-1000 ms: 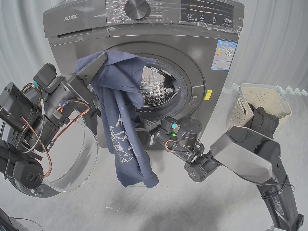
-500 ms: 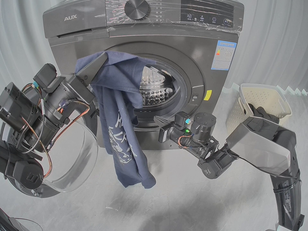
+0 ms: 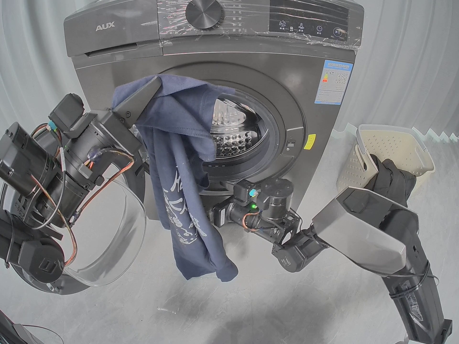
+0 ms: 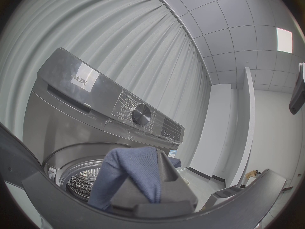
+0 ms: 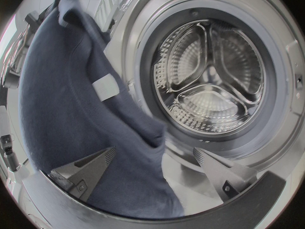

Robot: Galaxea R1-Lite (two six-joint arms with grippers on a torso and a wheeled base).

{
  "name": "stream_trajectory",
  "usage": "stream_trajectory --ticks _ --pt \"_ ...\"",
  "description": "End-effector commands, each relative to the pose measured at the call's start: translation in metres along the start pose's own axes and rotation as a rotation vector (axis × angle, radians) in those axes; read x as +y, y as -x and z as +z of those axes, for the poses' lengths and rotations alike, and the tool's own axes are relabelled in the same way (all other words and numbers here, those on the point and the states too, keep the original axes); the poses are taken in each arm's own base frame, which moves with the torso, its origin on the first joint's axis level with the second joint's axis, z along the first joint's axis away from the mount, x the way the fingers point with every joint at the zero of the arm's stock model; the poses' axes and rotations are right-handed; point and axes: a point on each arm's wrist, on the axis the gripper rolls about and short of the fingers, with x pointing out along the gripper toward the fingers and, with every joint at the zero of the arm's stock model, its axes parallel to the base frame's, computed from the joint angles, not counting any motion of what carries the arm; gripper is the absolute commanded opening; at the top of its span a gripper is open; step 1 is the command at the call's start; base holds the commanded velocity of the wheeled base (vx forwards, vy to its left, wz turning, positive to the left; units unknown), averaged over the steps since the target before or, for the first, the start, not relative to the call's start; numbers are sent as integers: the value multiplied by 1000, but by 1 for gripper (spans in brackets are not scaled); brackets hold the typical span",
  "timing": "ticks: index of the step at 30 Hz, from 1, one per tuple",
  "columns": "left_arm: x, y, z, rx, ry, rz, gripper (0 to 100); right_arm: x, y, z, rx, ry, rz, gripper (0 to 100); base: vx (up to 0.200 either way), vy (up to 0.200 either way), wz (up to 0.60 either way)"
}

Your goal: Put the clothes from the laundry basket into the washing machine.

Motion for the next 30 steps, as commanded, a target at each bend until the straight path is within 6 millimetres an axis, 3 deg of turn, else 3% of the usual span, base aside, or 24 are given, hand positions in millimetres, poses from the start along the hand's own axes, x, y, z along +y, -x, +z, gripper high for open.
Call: stream_trajectory --ticks 1,5,17,20,21,30 --pt "0 0 1 -2 -1 -1 0 21 -6 -14 21 -4 46 100 0 0 0" --pt "0 0 0 3 0 -7 0 41 -16 -8 -10 -2 88 100 0 0 0" --pt "0 1 -1 9 2 -8 0 41 -33 -2 -91 7 87 100 0 0 0" --pt "0 1 -1 9 2 -8 0 41 -35 -10 -85 4 80 100 0 0 0" --pt "-1 1 -1 8 2 -9 0 40 -35 -9 -92 4 72 0 0 0 0" --pt "0 1 -1 8 2 -7 0 42 -38 -9 -117 1 72 0 0 0 0"
